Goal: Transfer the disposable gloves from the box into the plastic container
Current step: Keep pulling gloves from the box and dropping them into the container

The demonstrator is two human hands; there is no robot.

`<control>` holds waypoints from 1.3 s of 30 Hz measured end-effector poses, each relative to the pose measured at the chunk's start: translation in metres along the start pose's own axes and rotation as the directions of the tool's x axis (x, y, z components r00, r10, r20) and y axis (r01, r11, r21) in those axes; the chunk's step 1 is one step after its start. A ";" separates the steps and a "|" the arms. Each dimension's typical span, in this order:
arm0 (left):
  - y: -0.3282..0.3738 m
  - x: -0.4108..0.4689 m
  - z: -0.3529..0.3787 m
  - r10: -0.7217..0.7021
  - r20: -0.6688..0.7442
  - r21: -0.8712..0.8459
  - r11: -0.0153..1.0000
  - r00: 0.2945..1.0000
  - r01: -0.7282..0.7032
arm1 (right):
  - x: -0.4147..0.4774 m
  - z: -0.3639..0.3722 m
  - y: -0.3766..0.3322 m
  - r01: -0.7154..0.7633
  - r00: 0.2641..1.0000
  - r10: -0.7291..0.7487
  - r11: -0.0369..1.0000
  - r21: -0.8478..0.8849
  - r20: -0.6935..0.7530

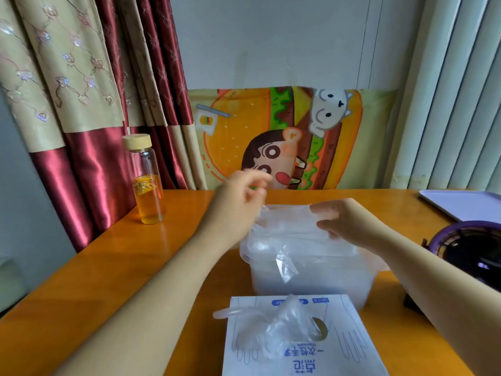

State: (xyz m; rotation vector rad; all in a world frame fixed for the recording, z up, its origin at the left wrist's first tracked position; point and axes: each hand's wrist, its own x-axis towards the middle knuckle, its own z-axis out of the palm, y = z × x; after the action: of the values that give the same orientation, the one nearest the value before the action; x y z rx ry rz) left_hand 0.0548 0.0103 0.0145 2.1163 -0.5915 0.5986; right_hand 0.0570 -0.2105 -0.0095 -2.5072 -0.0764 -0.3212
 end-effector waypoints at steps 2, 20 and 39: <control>0.011 0.013 0.019 -0.092 0.429 0.285 0.958 0.898 -0.038 | 0.001 -0.003 0.003 -0.034 0.998 0.036 0.998 -0.060 0.042; -0.008 0.035 0.100 -0.524 0.782 0.620 0.710 0.337 -0.334 | 0.012 0.009 0.008 0.201 0.825 0.186 0.786 -0.584 0.534; 0.040 0.002 -0.004 -0.143 0.685 0.365 0.916 0.714 -0.167 | -0.055 -0.034 -0.040 0.320 0.947 -0.299 0.902 -0.289 0.116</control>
State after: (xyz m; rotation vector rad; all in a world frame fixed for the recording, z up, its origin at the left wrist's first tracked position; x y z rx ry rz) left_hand 0.0314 -0.0081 0.0419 2.7444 -0.9610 -0.1533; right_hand -0.0083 -0.1969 0.0266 -2.8129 -0.4944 -0.4002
